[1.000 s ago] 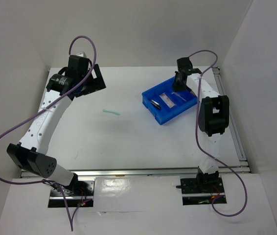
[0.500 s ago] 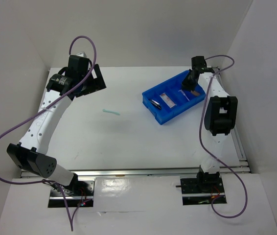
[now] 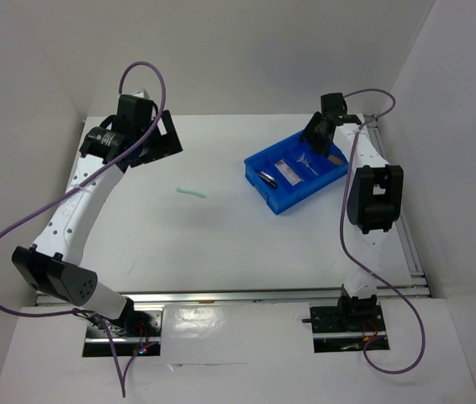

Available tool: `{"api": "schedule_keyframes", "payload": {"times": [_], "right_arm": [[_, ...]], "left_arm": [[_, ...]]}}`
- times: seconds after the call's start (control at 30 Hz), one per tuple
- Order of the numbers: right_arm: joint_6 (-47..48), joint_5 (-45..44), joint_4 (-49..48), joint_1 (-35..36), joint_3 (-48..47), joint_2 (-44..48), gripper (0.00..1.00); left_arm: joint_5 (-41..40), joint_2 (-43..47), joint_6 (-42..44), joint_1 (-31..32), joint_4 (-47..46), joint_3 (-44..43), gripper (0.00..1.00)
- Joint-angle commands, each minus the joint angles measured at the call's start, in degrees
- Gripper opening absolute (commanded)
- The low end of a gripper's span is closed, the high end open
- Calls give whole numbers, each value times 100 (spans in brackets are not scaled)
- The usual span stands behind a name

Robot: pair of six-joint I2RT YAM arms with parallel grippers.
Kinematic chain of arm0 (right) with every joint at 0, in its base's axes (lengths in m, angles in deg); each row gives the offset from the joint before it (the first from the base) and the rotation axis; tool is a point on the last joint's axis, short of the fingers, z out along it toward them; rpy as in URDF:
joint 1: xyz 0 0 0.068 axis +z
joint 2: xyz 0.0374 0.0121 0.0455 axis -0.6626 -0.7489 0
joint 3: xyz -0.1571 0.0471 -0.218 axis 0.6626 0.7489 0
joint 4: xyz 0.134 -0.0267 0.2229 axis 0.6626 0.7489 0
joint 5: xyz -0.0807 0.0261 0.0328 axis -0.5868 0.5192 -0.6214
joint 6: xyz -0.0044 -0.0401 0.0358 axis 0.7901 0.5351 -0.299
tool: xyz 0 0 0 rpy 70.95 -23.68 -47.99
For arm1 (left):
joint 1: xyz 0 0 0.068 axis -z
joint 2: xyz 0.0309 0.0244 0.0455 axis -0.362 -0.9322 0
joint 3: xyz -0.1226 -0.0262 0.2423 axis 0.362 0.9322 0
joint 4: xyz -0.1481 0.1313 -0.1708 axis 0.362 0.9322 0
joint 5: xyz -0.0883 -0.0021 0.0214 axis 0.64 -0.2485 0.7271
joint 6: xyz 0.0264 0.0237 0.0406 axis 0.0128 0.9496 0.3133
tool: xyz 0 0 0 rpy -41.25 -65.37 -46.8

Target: Organize the makeup

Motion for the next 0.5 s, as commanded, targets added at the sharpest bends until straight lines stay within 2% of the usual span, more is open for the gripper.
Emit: {"api": "schedule_keyframes", "payload": {"times": [0.0,0.1,0.2,0.27,0.3,0.47], "right_arm": [[490,-588,-336,408,-465,527,54],[1036,-976,-468,839,-614,589,42],[1116,-1204,162,893,-1018,335,39],[1116,-1469,331,893,-1020,212,42],[1116,-1618,332,893,-828,212,47],[1054,-1444,332,657,-484,264,56]], "left_arm": [[-1,-75,-67,-32,-174,-102,100],[-62,-75,-14,-32,-174,-102,100],[-63,-75,-14,-32,-112,-163,100],[-63,-14,-14,-32,-112,-163,100],[-63,-13,-14,-32,-112,-111,100],[-10,-13,-14,-32,-112,-58,100]]}}
